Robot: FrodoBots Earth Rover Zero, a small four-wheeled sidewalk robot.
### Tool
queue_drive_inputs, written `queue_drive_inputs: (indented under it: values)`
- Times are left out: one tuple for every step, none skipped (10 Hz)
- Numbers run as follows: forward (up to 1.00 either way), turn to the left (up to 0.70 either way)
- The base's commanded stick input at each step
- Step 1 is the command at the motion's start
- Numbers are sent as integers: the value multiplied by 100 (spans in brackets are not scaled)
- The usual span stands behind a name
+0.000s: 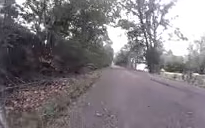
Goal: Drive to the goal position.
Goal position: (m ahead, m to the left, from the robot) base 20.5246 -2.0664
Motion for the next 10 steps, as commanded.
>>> queue_drive_inputs:
  values:
    - [70,0]
    - [70,0]
    - [70,0]
    - [70,0]
    - [70,0]
    - [70,0]
    - [70,0]
    - [70,0]
    - [70,0]
    - [70,0]
